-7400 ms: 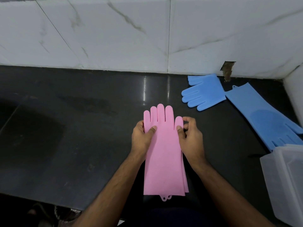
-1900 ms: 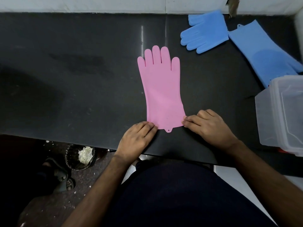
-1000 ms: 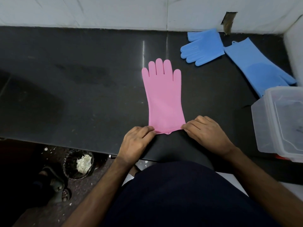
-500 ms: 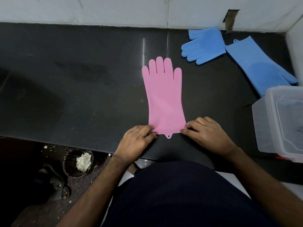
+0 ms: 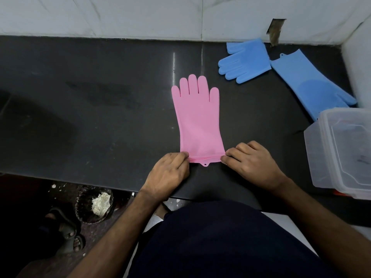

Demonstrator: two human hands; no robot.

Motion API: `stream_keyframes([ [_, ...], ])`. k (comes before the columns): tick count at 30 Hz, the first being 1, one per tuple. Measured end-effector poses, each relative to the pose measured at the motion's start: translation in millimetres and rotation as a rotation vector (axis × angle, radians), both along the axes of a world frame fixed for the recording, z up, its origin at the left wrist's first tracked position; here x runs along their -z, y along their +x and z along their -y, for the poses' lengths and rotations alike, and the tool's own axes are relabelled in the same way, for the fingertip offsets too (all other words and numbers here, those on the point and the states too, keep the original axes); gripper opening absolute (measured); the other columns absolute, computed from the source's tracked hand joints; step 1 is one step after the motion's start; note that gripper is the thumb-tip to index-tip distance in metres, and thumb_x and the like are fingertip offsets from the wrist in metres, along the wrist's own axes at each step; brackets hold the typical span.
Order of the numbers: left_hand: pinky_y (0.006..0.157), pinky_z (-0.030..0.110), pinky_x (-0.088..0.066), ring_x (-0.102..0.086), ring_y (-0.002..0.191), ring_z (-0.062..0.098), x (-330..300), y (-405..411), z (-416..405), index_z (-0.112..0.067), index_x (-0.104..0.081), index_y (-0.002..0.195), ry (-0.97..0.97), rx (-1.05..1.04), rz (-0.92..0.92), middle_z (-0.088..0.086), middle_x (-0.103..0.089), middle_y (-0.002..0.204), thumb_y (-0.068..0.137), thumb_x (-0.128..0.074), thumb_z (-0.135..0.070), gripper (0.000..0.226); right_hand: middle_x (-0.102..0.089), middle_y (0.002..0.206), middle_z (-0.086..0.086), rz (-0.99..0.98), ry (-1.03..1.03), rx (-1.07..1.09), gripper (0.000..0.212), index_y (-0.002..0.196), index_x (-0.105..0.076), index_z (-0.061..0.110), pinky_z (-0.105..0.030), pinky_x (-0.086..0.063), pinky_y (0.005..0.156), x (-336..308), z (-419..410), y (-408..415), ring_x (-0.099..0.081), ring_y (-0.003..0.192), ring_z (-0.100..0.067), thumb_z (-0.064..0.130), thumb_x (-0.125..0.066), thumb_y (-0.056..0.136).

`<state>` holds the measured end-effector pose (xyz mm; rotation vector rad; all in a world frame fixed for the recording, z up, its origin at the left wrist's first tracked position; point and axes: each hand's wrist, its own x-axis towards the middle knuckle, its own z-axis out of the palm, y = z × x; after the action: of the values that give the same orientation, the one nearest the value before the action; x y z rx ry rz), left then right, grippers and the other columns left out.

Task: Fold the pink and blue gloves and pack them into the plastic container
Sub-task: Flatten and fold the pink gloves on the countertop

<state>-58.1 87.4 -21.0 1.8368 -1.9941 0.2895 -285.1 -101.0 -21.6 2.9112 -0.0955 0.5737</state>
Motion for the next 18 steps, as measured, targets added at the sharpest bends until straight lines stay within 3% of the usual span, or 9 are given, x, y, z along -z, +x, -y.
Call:
stream_keyframes([
  [7, 0.079, 0.037, -0.059, -0.073, 0.08, 0.031, -41, 1, 14, 0.006, -0.076, 0.096, -0.068, -0.132, -0.085, 0.017, -0.075, 0.103, 0.081, -0.083, 0.001, 0.017, -0.073, 0.102, -0.003, 0.12, -0.016, 0.053, 0.012, 0.104, -0.075, 0.013, -0.038, -0.05, 0.065, -44, 6, 11, -0.068, 0.082, -0.023, 0.017, -0.065, 0.1],
  [13, 0.086, 0.038, -0.057, -0.071, 0.094, 0.028, -130, 28, 64, 0.004, -0.073, 0.101, -0.334, -0.149, -0.133, 0.016, -0.073, 0.111, 0.092, -0.071, -0.003, 0.012, -0.075, 0.108, -0.004, 0.416, 0.077, 0.172, 0.014, 0.104, -0.075, 0.012, -0.041, -0.046, 0.077, -123, 39, 38, -0.065, 0.09, -0.026, 0.02, -0.063, 0.101],
  [18, 0.087, 0.022, -0.052, -0.065, 0.094, 0.012, -215, 50, 103, 0.002, -0.074, 0.1, -0.432, -0.164, -0.205, 0.011, -0.075, 0.106, 0.091, -0.074, 0.001, 0.009, -0.075, 0.093, -0.004, 0.579, 0.018, 0.179, 0.015, 0.094, -0.074, 0.007, -0.044, -0.047, 0.072, -207, 64, 61, -0.062, 0.078, -0.033, 0.015, -0.063, 0.101],
])
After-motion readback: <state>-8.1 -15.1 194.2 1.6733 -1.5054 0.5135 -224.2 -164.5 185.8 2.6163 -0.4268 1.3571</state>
